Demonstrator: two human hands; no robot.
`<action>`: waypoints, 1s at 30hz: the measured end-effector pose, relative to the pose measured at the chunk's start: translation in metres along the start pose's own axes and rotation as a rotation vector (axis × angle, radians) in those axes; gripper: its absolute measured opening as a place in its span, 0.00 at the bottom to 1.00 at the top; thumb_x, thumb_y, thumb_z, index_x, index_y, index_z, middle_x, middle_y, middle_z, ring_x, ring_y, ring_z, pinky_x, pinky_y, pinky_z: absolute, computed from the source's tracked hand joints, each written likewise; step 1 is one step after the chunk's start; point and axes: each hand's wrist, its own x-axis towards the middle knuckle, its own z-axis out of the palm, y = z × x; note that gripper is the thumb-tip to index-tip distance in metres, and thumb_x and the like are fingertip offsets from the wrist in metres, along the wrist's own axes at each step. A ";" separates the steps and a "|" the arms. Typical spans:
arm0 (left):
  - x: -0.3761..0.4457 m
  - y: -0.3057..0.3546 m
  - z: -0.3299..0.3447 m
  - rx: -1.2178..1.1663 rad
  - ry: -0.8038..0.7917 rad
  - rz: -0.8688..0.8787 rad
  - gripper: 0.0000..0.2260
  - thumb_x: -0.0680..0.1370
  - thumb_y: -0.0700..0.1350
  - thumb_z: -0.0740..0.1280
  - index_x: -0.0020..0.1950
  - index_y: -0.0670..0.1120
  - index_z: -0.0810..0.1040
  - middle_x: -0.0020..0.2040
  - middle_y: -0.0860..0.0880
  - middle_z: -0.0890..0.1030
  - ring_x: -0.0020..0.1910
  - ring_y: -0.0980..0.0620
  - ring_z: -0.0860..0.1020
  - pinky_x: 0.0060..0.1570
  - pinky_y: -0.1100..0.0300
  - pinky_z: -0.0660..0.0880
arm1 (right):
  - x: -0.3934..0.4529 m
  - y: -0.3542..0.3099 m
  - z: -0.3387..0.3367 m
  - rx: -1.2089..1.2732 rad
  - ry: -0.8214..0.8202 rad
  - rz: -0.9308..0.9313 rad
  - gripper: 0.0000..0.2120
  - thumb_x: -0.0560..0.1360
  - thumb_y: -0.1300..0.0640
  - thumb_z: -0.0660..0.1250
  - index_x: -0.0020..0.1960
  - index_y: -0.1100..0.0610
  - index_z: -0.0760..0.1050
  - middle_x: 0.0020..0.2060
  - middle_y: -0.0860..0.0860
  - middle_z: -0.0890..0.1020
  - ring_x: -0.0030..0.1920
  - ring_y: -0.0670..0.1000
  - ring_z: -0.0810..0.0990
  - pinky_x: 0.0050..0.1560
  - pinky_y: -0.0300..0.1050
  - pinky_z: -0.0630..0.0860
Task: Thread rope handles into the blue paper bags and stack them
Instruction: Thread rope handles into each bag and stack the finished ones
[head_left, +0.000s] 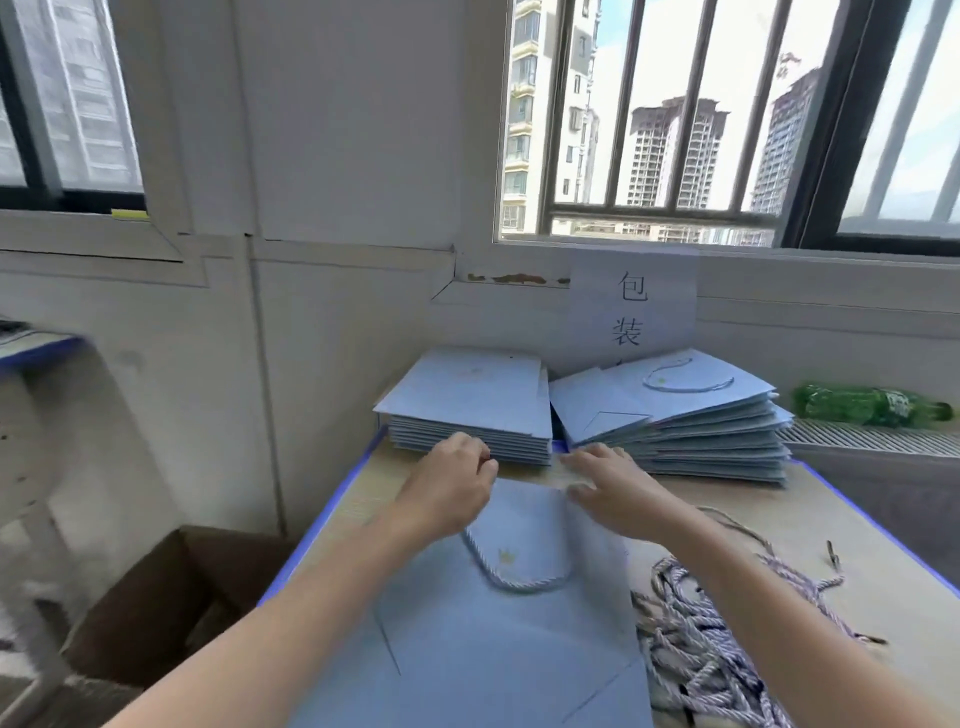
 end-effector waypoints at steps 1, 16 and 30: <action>0.002 -0.003 0.008 0.094 -0.077 0.018 0.22 0.83 0.50 0.52 0.74 0.42 0.62 0.75 0.45 0.62 0.74 0.49 0.59 0.72 0.57 0.54 | 0.004 -0.005 0.001 0.028 0.016 -0.054 0.22 0.81 0.55 0.54 0.74 0.53 0.59 0.73 0.50 0.61 0.72 0.51 0.57 0.71 0.50 0.58; 0.022 -0.011 0.039 0.284 -0.301 0.047 0.26 0.83 0.54 0.45 0.79 0.46 0.46 0.79 0.50 0.44 0.77 0.55 0.42 0.74 0.54 0.39 | 0.025 -0.006 0.054 -0.074 -0.124 -0.179 0.24 0.83 0.50 0.45 0.77 0.52 0.46 0.77 0.46 0.48 0.75 0.42 0.46 0.74 0.43 0.44; 0.008 -0.036 0.026 0.037 -0.248 0.001 0.27 0.79 0.56 0.62 0.74 0.47 0.62 0.75 0.49 0.61 0.75 0.52 0.56 0.72 0.57 0.53 | 0.015 0.009 0.049 -0.014 -0.014 -0.091 0.24 0.81 0.44 0.51 0.73 0.52 0.62 0.75 0.48 0.60 0.73 0.47 0.59 0.69 0.42 0.57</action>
